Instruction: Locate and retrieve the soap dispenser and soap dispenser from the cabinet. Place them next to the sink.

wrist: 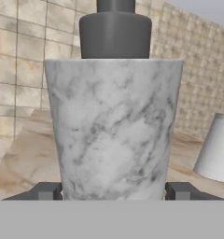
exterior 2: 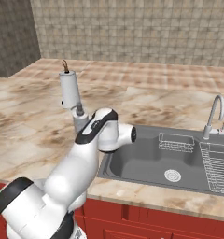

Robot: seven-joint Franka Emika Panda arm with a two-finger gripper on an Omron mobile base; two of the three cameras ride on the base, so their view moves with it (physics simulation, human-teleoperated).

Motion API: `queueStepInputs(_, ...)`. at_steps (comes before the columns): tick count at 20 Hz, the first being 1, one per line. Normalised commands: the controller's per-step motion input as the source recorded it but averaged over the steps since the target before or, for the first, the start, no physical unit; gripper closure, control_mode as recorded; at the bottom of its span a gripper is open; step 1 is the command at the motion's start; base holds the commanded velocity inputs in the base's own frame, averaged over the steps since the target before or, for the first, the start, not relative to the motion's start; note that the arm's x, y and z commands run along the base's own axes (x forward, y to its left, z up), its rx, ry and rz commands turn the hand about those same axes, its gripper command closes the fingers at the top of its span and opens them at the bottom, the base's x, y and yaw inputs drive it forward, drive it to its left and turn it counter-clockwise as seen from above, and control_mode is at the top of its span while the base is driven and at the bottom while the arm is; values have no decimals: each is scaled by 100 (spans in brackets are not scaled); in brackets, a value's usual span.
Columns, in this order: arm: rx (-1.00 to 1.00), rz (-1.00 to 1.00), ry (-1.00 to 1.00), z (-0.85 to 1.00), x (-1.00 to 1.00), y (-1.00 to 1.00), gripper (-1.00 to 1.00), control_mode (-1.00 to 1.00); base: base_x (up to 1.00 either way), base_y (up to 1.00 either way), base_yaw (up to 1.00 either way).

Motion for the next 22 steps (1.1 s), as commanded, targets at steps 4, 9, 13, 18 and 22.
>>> queueStepInputs(4,-3,11,2,-29,35,-2,100,-100,0,0,0)
queueStepInputs(9,-3,8,9,-15,32,0,100,-100,0,0,0)
queueStepInputs(13,-2,6,5,-11,34,-4,100,-100,0,0,0)
queueStepInputs(18,-1,6,1,-24,34,-6,100,-100,0,0,0)
queueStepInputs(22,-1,5,0,-28,32,-4,100,-100,0,0,0)
